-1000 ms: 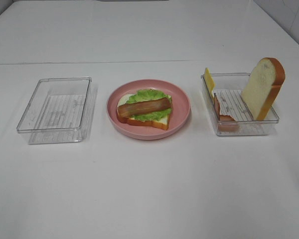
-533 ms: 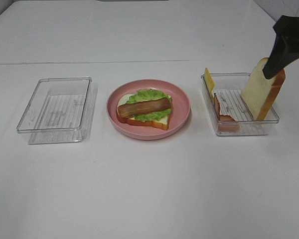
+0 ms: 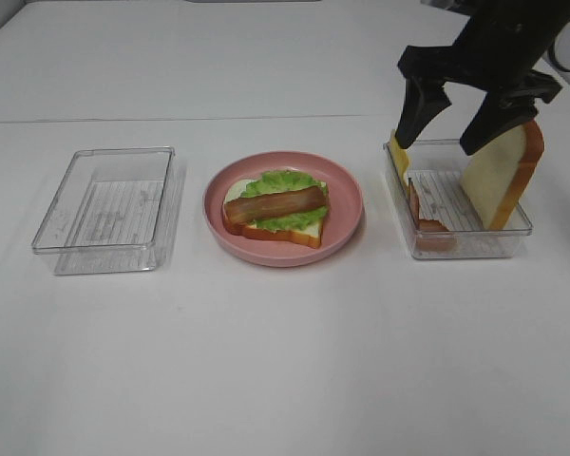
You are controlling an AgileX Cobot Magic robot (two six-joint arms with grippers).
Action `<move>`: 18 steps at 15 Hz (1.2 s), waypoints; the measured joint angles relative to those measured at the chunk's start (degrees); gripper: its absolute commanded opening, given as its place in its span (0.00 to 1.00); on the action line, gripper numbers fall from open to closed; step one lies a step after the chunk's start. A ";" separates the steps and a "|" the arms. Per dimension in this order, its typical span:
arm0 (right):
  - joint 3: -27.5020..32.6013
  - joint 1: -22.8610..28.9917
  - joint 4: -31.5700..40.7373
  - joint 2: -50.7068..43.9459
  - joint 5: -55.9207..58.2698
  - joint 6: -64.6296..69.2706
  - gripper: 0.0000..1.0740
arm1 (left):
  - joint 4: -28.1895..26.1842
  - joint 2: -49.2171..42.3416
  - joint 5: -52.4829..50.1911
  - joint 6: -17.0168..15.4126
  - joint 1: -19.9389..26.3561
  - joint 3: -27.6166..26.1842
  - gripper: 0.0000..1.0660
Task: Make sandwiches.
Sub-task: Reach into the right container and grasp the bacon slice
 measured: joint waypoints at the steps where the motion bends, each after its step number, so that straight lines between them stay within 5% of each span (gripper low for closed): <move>1: -1.49 0.69 0.00 2.35 0.06 0.17 0.64 | 0.00 0.00 0.00 0.00 0.00 0.00 0.78; 11: -4.35 1.49 -1.20 11.40 -0.29 1.09 0.43 | 0.00 0.00 0.00 0.00 0.00 0.00 0.78; 18: -4.35 1.49 -2.12 12.20 0.23 1.15 0.40 | 0.00 0.00 0.00 0.00 0.00 0.00 0.78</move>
